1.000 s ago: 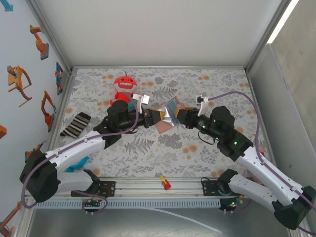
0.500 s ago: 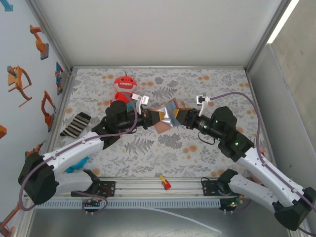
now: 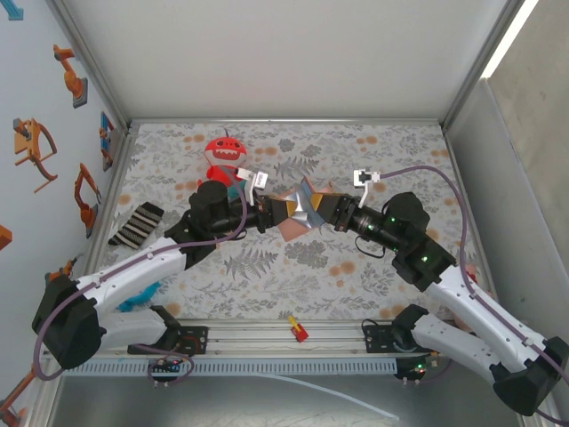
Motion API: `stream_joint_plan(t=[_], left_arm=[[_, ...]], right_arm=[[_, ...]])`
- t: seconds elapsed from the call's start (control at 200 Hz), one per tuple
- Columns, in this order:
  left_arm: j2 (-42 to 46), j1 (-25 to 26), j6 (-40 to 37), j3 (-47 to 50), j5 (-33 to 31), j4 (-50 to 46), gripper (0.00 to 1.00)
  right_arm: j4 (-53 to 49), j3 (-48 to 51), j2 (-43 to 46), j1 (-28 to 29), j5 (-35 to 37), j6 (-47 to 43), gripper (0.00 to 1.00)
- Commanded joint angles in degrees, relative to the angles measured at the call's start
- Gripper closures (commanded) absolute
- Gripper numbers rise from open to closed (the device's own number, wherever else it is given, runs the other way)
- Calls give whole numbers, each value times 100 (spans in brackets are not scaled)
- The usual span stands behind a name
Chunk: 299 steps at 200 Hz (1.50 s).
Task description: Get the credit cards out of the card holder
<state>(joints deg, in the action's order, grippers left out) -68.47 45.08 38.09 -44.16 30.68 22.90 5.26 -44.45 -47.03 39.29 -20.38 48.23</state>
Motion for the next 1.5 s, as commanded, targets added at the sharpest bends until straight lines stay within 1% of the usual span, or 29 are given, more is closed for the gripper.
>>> stream_joint_plan(t=[0.0, 0.426, 0.621, 0.706, 0.796, 0.932, 1.132, 1.212, 1.292, 1.327, 1.357, 1.452, 1.492], left_arm=[[210, 24, -140, -172, 167, 123, 92], [281, 27, -176, -207, 194, 90, 92], [334, 28, -175, -207, 202, 97, 92], [377, 35, -153, -215, 219, 120, 92], [431, 37, -152, -224, 253, 158, 92], [455, 40, -116, -242, 304, 237, 93], [320, 80, 69, -286, 457, 538, 93], [285, 98, 129, -303, 493, 639, 93], [292, 115, 131, -328, 502, 638, 93], [291, 115, 131, -341, 501, 609, 90], [306, 115, 125, -347, 501, 571, 85], [373, 115, 77, -348, 468, 363, 54], [416, 115, 57, -329, 413, 248, 42]], right_arm=[[386, 24, 9, -19, -123, 100, 83], [792, 120, -137, -59, -400, 417, 90], [496, 105, -48, -62, -238, 266, 92], [99, 36, 34, -62, -44, 26, 91], [-270, -40, 125, -62, 146, -211, 85], [-656, -158, 218, -66, 356, -465, 80], [-755, -211, 123, -62, 343, -577, 77], [-811, -239, 68, -54, 311, -642, 74], [-901, -288, 21, -53, 316, -707, 75], [-950, -313, 2, -57, 329, -731, 78], [-988, -342, 2, -53, 348, -753, 82], [-1059, -389, 50, -53, 400, -808, 93], [-1078, -398, 91, -53, 441, -823, 97]])
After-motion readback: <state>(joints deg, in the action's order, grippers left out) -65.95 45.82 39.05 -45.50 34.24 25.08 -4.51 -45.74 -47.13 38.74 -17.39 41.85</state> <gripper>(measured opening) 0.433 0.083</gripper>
